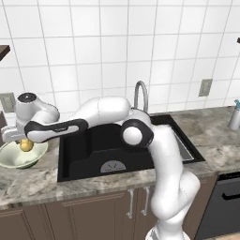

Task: Pick the potato from the sink and place it in the bowl. Then pick the bowl and place it in the microwave. Then close the microwave door and press the start button.

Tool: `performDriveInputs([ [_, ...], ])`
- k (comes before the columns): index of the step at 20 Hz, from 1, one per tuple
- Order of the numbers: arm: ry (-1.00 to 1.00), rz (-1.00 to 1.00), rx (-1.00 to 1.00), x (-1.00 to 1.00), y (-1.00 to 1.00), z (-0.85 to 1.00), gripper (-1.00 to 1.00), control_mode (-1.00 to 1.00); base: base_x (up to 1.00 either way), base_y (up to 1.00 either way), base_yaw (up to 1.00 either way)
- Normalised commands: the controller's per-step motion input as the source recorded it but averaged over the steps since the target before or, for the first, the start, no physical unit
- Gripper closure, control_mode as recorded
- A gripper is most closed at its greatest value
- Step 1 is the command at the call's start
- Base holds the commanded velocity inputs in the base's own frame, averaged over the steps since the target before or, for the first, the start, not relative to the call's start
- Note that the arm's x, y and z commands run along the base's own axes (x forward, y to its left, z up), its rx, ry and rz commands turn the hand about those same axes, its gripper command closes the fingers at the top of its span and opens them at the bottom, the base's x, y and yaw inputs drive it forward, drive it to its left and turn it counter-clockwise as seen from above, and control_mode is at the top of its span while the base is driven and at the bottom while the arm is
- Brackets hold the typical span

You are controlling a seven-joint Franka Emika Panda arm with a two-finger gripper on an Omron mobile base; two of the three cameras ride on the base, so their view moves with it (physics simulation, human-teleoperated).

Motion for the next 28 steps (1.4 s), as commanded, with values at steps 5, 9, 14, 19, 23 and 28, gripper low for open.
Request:
performDriveInputs([
  [5, 0.0, 0.0, 0.0, 0.14, 0.0, -0.47, 1.0, -1.0, 0.0, 0.0, 0.0],
  [9, 0.0, 0.0, 0.0, 0.28, 0.0, -0.44, 1.0, -1.0, 0.0, 0.0, 0.0],
  [14, 0.0, 0.0, 0.0, 0.31, 0.01, -0.3, 1.0, -1.0, 0.0, 0.0, 0.0],
  [19, 0.0, 0.0, 0.0, 0.19, 0.09, 0.0, 1.0, -1.0, 0.0, 0.0, 0.0],
  [23, 0.0, 0.0, 0.0, 0.19, 0.16, -0.04, -1.0, -1.0, 0.0, 0.0, 0.0],
  [28, 0.0, 0.0, 0.0, 0.27, 0.17, -0.05, -1.0, -1.0, 0.0, 0.0, 0.0],
])
